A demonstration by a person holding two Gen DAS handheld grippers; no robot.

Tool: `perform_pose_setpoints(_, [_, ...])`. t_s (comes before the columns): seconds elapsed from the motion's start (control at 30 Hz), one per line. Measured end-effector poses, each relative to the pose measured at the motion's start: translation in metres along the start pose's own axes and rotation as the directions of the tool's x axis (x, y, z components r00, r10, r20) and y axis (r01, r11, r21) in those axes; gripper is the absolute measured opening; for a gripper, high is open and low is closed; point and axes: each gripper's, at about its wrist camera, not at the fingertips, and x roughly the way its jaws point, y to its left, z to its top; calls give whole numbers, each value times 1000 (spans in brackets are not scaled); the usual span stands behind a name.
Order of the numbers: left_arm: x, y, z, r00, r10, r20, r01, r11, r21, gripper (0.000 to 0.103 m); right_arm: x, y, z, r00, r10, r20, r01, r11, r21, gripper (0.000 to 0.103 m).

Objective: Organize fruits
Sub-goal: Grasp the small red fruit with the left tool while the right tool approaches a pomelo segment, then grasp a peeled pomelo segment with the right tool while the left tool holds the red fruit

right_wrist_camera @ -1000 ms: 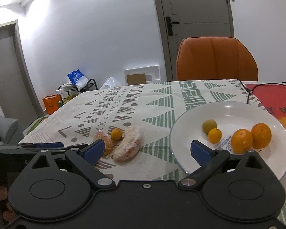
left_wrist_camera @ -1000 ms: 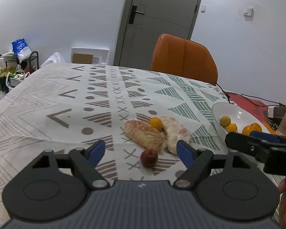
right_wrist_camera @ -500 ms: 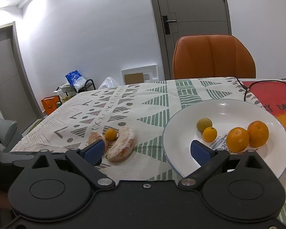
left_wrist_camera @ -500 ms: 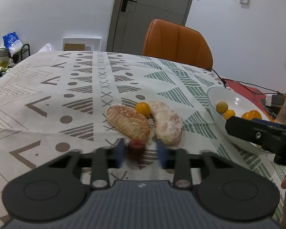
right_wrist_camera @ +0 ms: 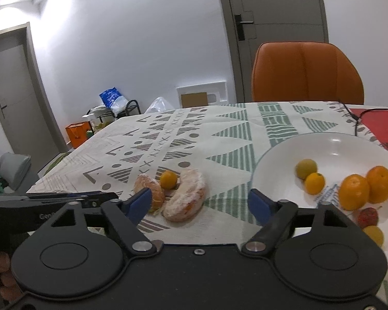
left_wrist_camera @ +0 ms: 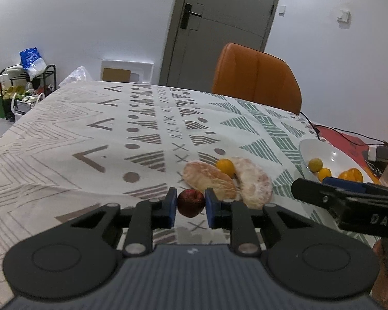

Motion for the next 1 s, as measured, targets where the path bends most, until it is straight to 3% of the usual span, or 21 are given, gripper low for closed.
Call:
perform_pose_setpoints(0.67, [-13,38,-1,998,51,22,-50,996,-68,21,42,25,-4,995,-6,-98,-1,997,-75,51])
perform_pose_setpoints(1.0, [-20,54,-3,997,68,29,-64,993,-99,21,53,37,-9,991,-66,-114,49,987,-151,50])
